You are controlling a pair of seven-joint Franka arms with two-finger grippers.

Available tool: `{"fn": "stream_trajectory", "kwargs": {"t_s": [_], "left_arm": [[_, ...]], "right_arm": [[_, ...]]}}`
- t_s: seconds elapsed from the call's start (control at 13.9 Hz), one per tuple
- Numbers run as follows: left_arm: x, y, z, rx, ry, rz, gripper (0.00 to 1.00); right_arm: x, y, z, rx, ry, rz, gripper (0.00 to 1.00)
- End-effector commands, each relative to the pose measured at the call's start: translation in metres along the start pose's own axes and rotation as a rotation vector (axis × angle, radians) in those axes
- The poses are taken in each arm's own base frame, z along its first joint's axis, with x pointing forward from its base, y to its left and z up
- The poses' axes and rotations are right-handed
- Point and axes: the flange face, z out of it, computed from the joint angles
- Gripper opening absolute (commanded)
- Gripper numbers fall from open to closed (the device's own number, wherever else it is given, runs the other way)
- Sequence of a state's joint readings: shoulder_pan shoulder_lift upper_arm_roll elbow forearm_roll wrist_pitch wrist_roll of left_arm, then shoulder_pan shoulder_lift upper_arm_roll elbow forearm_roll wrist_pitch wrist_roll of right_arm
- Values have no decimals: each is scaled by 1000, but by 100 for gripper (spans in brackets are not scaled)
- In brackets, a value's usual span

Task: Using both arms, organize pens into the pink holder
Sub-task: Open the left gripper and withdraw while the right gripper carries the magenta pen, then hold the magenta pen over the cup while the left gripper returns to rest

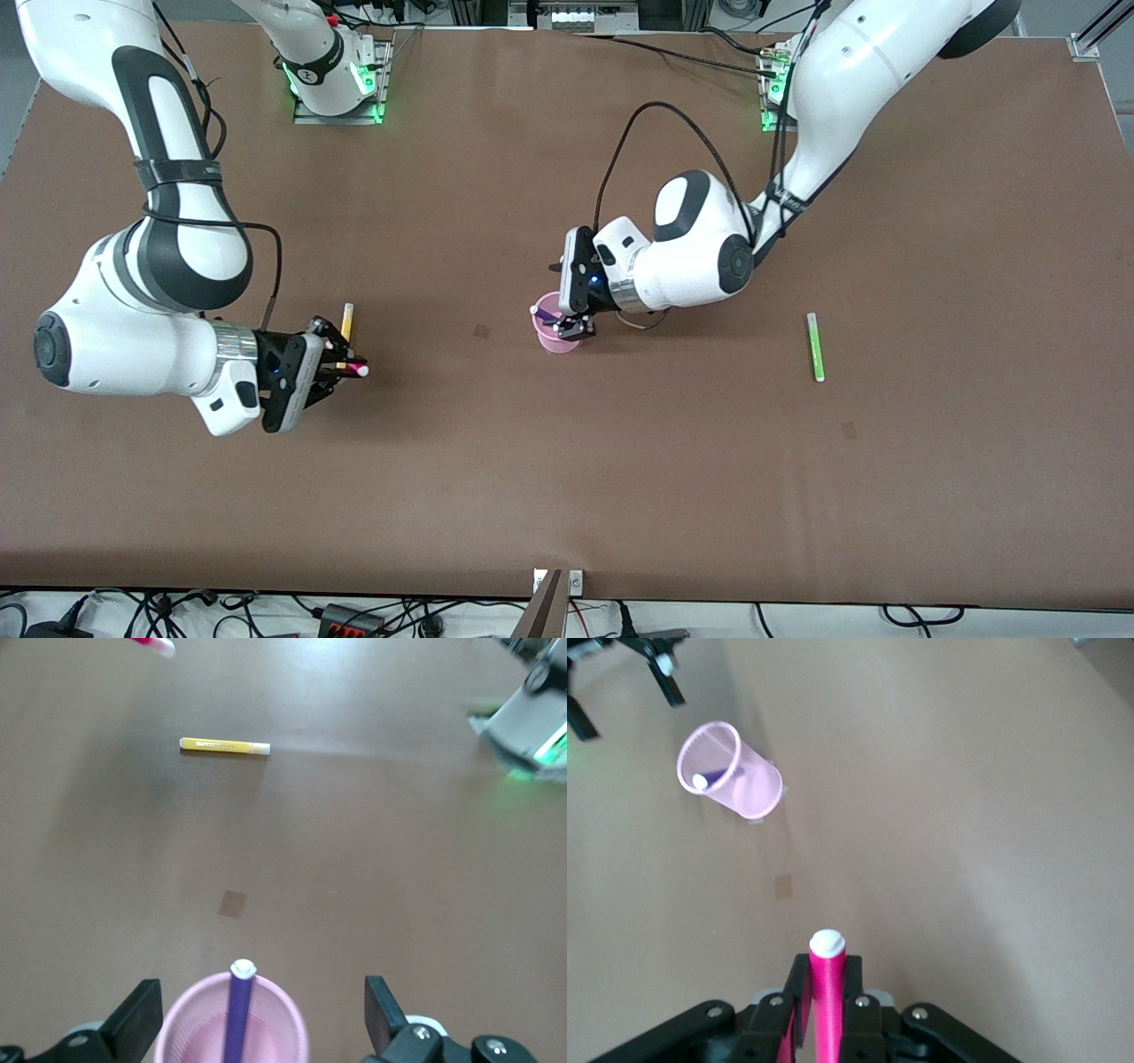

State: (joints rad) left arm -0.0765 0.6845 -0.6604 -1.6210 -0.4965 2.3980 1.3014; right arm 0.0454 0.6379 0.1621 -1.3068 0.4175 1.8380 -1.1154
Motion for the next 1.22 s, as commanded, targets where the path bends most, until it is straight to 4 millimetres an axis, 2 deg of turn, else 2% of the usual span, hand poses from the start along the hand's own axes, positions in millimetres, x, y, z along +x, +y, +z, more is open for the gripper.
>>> {"fn": "stream_trajectory", "kwargs": {"t_s": [0.0,0.22,0.36,0.5,0.57,0.65,0.79,0.86,1.0,1.08,1.15], "left_arm": [[-11,2,-65,-67,-45,-193,100],[-65,-18,-109,-99,-175,-409,100],[-92,-23,-152,-11,-351,-521,100],[-99,-17,-191,103,-570,-607,100],[-105,-19,-218,156,-658,-636,100],[-108,-21,-243,189,-730,-646,100],[-93,-17,-293,229,-813,-679,100],[-90,-12,-324,258,-843,-716,100],[-89,-3,-371,327,-845,-770,100],[-90,2,-394,385,-837,-802,100],[-85,8,-409,444,-824,-847,100]], "right_arm": [[22,-12,6,8,39,-48,0],[59,-37,23,-3,40,-112,0],[105,-68,38,-46,62,-174,0],[154,-110,56,-77,79,-251,0],[165,-121,66,-83,85,-275,0],[173,-130,74,-83,83,-291,0],[186,-148,91,-70,81,-319,0],[197,-164,101,-66,76,-346,0],[210,-181,111,-68,81,-375,0],[213,-187,124,-56,75,-384,0],[217,-196,134,-45,67,-398,0]]}}
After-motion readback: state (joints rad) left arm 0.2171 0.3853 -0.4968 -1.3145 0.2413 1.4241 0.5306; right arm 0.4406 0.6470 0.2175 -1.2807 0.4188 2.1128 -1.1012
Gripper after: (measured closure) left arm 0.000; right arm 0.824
